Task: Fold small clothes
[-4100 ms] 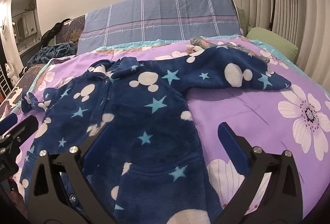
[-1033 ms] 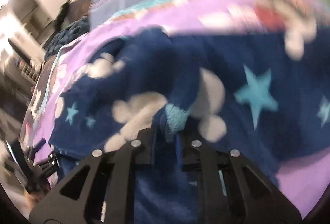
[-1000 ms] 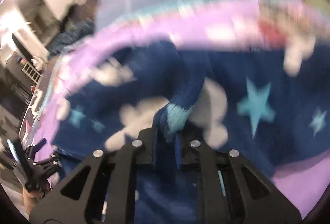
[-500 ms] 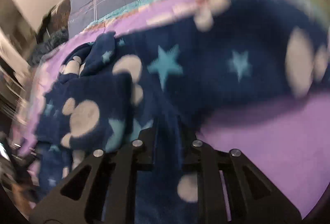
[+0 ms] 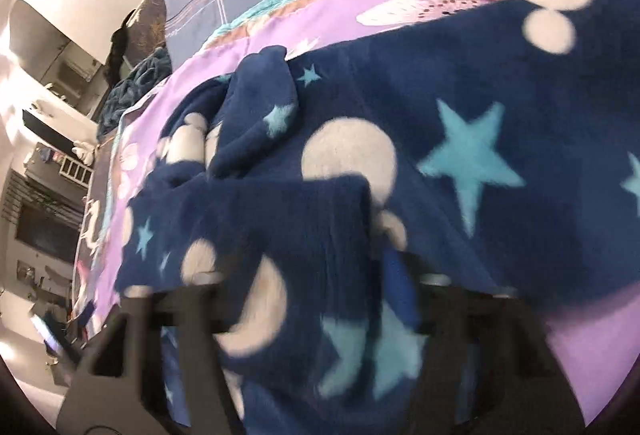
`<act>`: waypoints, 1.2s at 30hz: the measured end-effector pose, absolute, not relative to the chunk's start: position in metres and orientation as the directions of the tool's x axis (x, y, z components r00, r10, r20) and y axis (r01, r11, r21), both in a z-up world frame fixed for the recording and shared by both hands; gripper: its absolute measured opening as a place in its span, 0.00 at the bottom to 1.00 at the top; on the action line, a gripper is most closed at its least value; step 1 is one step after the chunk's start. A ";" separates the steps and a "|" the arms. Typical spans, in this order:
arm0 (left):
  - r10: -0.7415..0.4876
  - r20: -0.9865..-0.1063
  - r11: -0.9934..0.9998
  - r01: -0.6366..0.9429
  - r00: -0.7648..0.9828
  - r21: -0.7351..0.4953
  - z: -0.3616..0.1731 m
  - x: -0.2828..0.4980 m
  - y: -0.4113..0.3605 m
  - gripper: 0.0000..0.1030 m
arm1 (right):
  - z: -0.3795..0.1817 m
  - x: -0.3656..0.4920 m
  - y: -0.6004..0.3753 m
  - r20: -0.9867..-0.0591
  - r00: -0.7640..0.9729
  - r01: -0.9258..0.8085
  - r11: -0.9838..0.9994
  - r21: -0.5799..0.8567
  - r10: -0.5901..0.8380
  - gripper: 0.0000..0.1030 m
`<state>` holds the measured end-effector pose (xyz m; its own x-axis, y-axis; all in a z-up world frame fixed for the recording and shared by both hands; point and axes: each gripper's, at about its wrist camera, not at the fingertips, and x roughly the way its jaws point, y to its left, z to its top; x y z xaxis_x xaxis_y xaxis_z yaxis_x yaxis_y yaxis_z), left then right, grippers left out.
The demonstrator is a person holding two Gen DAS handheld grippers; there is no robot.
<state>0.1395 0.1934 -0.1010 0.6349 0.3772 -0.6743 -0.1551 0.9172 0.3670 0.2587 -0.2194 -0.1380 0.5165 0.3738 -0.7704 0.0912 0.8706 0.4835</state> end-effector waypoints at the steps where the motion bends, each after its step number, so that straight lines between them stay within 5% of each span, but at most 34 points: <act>1: 0.380 -0.663 0.914 -0.154 0.645 0.375 -0.098 0.138 0.192 0.89 | -0.133 0.261 -0.215 -0.776 0.524 0.068 0.891 0.449 0.351 0.14; 7: 0.392 -0.612 0.901 -0.153 0.687 0.406 -0.085 0.135 0.181 0.89 | -0.078 0.228 -0.212 -0.666 0.728 0.037 0.961 0.275 0.163 0.10; 10: 0.365 -0.638 0.920 -0.156 0.678 0.361 -0.083 0.141 0.175 0.89 | -0.097 0.244 -0.222 -0.743 0.664 0.091 0.979 0.183 0.077 0.24; 14: 0.281 -0.643 0.950 -0.111 0.712 0.291 -0.074 0.143 0.158 0.89 | -0.107 0.227 -0.247 -0.714 0.670 0.100 0.927 0.361 0.206 0.26; 18: 0.170 -0.656 0.975 -0.030 0.736 0.219 -0.067 0.155 0.124 0.83 | -0.093 0.204 -0.227 -0.665 0.652 -0.088 0.908 0.411 0.364 0.26; 22: 0.001 -0.732 0.990 0.105 0.681 0.099 -0.085 0.178 0.081 0.83 | -0.130 0.210 -0.189 -0.824 0.494 -0.091 0.959 0.269 0.278 0.34; 25: 0.066 -0.803 0.977 0.126 0.593 0.173 -0.138 0.199 0.059 0.88 | -0.149 0.205 -0.189 -0.801 0.530 -0.083 0.957 0.278 0.279 0.37; 28: 0.041 -0.780 0.984 0.108 0.624 0.139 -0.141 0.197 0.064 0.90 | -0.147 0.199 -0.201 -0.771 0.520 -0.084 0.920 0.383 0.368 0.49; 31: 0.019 -0.778 0.988 0.108 0.628 0.111 -0.141 0.195 0.068 0.91 | -0.128 0.179 -0.232 -0.718 0.552 -0.025 0.869 0.495 0.425 0.37; 33: 0.029 -0.775 0.987 0.105 0.631 0.123 -0.142 0.194 0.065 0.91 | -0.108 0.159 -0.264 -0.657 0.647 0.008 0.858 0.514 0.387 0.37; 36: 0.049 -0.770 0.985 0.098 0.636 0.144 -0.143 0.195 0.062 0.92 | -0.088 0.110 -0.352 -0.600 0.790 0.249 0.830 0.499 0.124 0.39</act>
<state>0.1954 0.0622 -0.1427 0.6362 0.0493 -0.7699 0.0981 0.9847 0.1442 0.1104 -0.3519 -0.0877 0.7905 0.1239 -0.5998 0.2489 0.8298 0.4995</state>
